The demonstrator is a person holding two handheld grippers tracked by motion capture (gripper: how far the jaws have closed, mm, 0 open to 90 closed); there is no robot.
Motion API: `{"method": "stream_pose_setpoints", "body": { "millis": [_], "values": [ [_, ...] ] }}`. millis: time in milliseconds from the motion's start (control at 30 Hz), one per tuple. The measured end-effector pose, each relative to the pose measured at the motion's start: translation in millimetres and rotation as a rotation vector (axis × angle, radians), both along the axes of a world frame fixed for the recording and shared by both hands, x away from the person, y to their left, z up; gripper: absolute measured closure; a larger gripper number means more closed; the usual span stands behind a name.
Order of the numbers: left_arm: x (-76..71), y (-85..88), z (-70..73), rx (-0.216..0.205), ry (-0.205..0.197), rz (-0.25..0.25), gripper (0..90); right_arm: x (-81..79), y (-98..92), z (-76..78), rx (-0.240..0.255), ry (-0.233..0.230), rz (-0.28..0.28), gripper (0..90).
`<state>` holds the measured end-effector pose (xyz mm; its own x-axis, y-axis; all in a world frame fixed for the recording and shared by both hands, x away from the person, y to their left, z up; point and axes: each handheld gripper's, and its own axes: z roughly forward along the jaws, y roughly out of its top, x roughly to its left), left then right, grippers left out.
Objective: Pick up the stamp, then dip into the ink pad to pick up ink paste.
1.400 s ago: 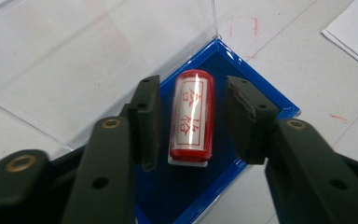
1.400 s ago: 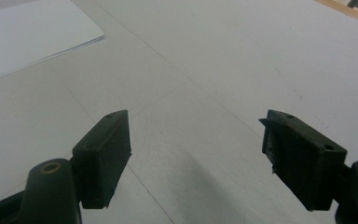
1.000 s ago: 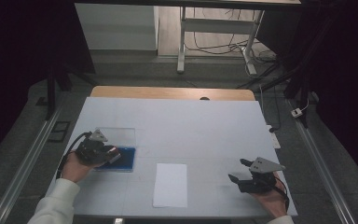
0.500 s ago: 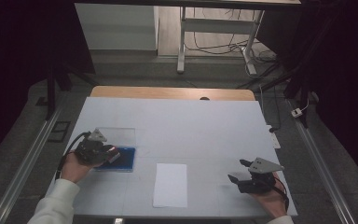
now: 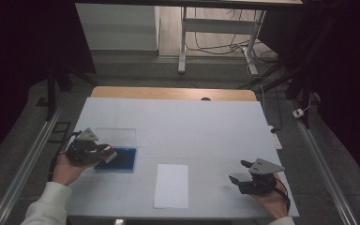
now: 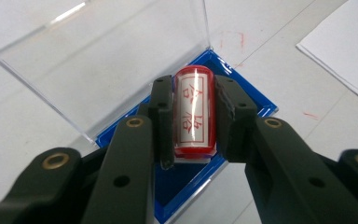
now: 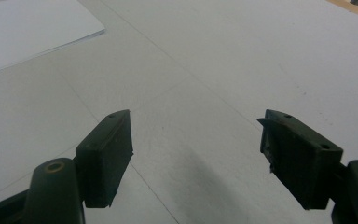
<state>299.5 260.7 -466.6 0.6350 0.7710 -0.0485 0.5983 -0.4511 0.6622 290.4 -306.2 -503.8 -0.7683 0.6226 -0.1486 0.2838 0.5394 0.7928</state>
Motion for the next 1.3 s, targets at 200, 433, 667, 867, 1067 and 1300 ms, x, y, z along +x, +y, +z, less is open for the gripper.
{"method": "stream_pose_setpoints", "body": {
  "millis": [200, 433, 667, 867, 1067, 1300],
  "values": [
    [-3.7, 1.4, 10.6, 0.001, -0.013, -0.007, 70.4, 0.0, 0.0, -0.2, -0.002, 0.001, 0.0, 24.5],
    [-6.2, -0.2, 20.4, -0.006, -0.021, -0.022, 70.4, -0.2, 0.4, -0.4, -0.006, 0.002, 0.001, 24.6],
    [-3.8, -3.3, 19.4, 0.01, -0.008, -0.029, 70.4, -0.4, 0.5, 0.1, -0.006, 0.0, 0.001, 24.6],
    [0.3, -5.2, 16.3, 0.028, 0.013, -0.032, 70.4, -0.3, 0.1, -0.7, -0.007, 0.004, 0.0, 24.6],
    [5.6, -9.8, 10.0, 0.051, 0.033, -0.039, 70.4, -0.3, 0.2, -0.1, -0.007, 0.001, 0.002, 24.7],
    [10.8, -9.5, 1.0, 0.066, 0.055, -0.028, 70.4, -0.1, 1.0, -1.6, -0.014, 0.006, 0.005, 24.8]
  ]
}}
